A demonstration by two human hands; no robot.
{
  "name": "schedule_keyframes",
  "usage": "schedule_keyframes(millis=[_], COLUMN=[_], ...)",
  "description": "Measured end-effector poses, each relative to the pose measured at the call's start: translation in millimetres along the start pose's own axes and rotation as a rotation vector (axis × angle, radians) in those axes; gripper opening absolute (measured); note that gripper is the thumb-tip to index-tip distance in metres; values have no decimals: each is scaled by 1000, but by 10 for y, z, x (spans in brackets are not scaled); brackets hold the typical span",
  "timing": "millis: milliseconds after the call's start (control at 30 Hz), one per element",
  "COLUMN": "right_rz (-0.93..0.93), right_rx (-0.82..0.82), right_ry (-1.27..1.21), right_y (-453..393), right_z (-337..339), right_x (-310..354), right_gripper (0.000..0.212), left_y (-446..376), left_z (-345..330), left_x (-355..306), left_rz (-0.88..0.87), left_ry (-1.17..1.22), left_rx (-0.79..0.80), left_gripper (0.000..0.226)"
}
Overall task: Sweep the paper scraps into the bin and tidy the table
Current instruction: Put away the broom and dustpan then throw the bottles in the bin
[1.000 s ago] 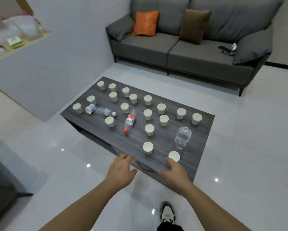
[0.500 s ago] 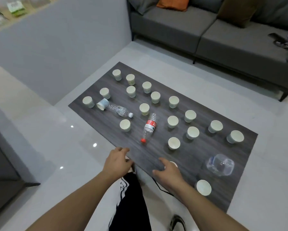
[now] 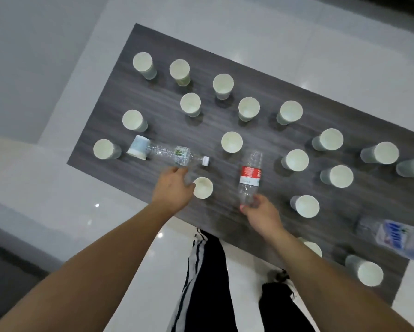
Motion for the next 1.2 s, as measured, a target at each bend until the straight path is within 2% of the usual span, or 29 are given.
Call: schedule_keyframes(millis=[167, 233, 300, 367, 433, 600, 833, 967, 1133, 1200], right_rz=[-53, -86, -138, -195, -237, -273, -186, -116, 8, 85], right_rx=[-241, -335, -359, -369, -381, -400, -476, -534, -679, -767], right_ry=[-10, 20, 31, 17, -16, -92, -256, -343, -492, -548], right_y=[-540, -704, -852, -942, -955, -744, -112, 481, 1496, 2040], right_z=[-27, -105, -244, -355, -403, -251, 228, 542, 1085, 1393], right_x=[171, 174, 115, -3, -104, -114, 56, 80, -343, -688], right_gripper=[59, 76, 88, 87, 79, 70, 63, 64, 70, 64], left_y=[-789, -1033, -1234, -1360, -1396, -1240, -685, -143, 705, 1242], left_z=[19, -87, -242, -382, -430, -75, 461, 570, 505, 410], left_x=[7, 96, 237, 370, 449, 357, -466, -1132, -2188, -2719], left_rz=[-189, -244, -272, -289, -306, -275, -401, -551, -713, -805], left_ry=[-199, -325, -469, -548, -561, -395, -280, -212, -130, -86], left_rx=[-62, -68, -37, -1, -9, -186, -273, -261, -217, -226], left_gripper=[46, 54, 69, 78, 77, 65, 71, 74, 67, 62])
Point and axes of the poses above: each hand's wrist, its own y-axis away from the middle knuckle, its own z-axis out of the back of the hand, x = y × z, the point moved 7 cm from there along -y, towards the middle knuckle, and after that the axes turned 3 degrees about x, right-handed, at the moved point
